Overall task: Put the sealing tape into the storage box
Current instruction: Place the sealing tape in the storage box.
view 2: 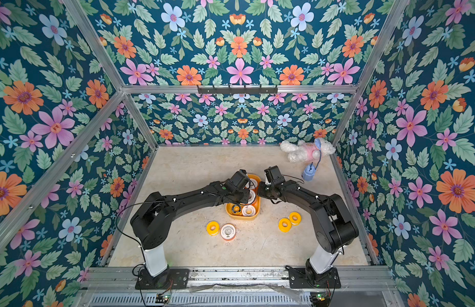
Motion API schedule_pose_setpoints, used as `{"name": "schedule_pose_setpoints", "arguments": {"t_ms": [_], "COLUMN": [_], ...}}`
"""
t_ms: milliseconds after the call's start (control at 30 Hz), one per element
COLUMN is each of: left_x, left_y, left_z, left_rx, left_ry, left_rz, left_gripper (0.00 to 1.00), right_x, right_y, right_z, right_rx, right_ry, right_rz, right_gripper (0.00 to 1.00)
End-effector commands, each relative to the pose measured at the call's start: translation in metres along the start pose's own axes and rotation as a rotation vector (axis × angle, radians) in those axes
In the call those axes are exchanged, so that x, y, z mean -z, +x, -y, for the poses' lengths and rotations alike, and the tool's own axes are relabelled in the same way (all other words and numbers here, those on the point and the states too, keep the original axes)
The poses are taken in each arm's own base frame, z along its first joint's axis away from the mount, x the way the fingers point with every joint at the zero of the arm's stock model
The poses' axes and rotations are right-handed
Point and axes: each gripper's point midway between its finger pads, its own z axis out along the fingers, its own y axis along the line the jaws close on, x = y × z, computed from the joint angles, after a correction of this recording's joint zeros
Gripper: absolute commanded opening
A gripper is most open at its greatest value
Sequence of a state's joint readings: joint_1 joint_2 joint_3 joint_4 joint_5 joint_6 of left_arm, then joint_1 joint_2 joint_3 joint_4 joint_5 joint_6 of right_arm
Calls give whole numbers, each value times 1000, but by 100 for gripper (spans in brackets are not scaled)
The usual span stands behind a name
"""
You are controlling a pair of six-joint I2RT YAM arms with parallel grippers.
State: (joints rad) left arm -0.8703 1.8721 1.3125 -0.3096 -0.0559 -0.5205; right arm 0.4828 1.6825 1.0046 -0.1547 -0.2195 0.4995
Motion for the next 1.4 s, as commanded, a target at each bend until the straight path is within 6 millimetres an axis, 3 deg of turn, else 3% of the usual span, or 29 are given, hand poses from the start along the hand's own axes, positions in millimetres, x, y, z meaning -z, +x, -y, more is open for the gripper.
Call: {"name": "schedule_pose_setpoints", "arguments": {"t_ms": [0, 500, 833, 967, 1167, 1367], "left_x": [-2, -14, -17, -6, 30, 67], "left_y": [-2, 1, -2, -9, -25, -27], "left_z": [-3, -8, -6, -3, -4, -33], "left_rx": [-9, -16, -15, -12, -8, 41], "left_ry": [-22, -66, -68, -53, -41, -69], "left_rz": [2, -26, -27, -5, 69, 142], "left_gripper": [35, 42, 40, 45, 53, 57], "right_x": [2, 4, 4, 15, 20, 33], "right_y": [-3, -2, -1, -9, -14, -20], "right_z": [-4, -3, 0, -6, -4, -9], "right_rx": [10, 14, 14, 23, 25, 43], "right_ry": [-16, -9, 6, -6, 17, 13], "right_rz": [15, 15, 14, 49, 67, 102], "right_gripper": [20, 20, 20, 21, 21, 22]}}
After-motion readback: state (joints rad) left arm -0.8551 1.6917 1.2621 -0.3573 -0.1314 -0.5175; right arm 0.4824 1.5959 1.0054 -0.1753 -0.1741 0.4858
